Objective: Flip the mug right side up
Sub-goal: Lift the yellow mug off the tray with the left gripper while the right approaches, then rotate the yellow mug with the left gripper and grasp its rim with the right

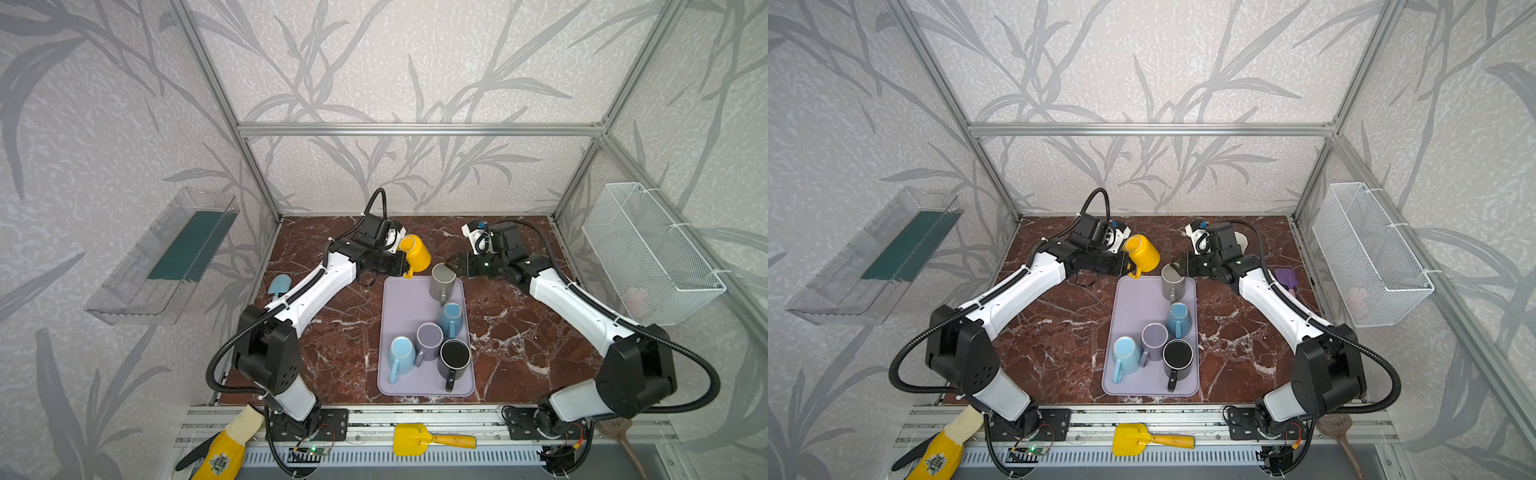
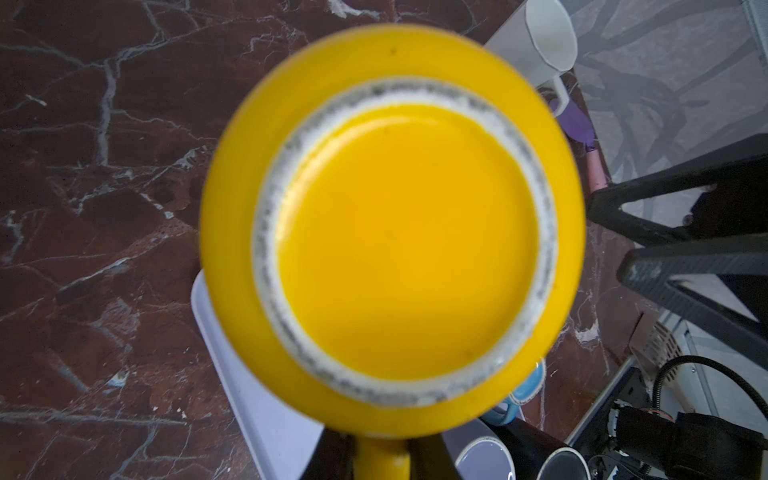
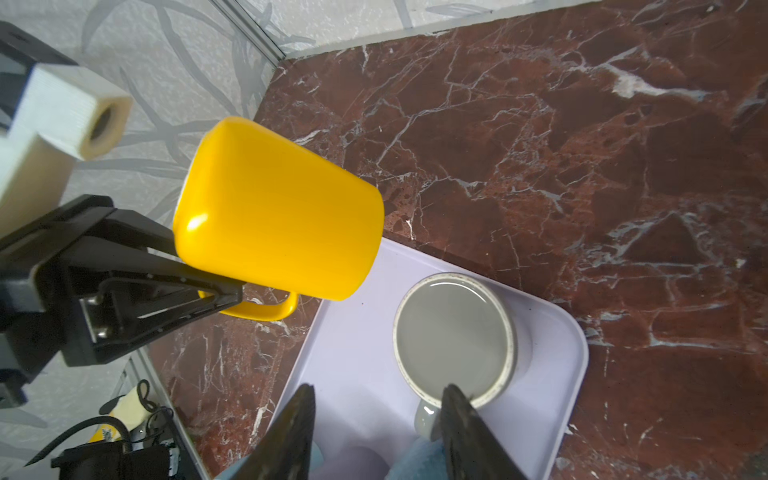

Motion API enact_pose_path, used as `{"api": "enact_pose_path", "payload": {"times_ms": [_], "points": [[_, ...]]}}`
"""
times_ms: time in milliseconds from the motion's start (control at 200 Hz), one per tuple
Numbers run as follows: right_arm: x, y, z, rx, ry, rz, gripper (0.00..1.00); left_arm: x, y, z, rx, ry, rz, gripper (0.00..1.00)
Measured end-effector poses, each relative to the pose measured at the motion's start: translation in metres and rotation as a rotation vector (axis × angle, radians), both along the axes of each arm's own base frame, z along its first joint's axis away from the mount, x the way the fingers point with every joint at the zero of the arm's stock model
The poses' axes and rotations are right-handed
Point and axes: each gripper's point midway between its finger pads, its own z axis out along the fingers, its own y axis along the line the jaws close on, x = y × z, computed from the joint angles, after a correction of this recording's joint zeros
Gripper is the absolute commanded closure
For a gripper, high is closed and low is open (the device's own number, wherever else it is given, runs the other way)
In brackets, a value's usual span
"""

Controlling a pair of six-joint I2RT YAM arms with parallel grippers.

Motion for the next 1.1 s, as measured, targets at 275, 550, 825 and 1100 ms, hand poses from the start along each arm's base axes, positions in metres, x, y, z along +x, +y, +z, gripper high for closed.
{"api": "enact_pose_path", "payload": {"times_ms": [275, 550, 825, 1100], "points": [[-0.005, 0.005, 0.020, 0.067, -0.019, 0.012, 0.41, 0.001, -0.001, 0.028, -0.177, -0.036, -0.008, 1.00], [-0.006, 0.018, 0.031, 0.192, -0.029, 0.043, 0.44, 0.014, 0.001, 0.061, -0.381, -0.077, -0.003, 1.00], [-0.003, 0.041, 0.070, 0.421, -0.064, 0.117, 0.49, 0.022, 0.001, 0.089, -0.552, -0.120, -0.039, 1.00], [0.004, 0.057, 0.089, 0.580, -0.050, 0.186, 0.52, 0.022, 0.005, 0.116, -0.738, -0.162, -0.093, 1.00]]}}
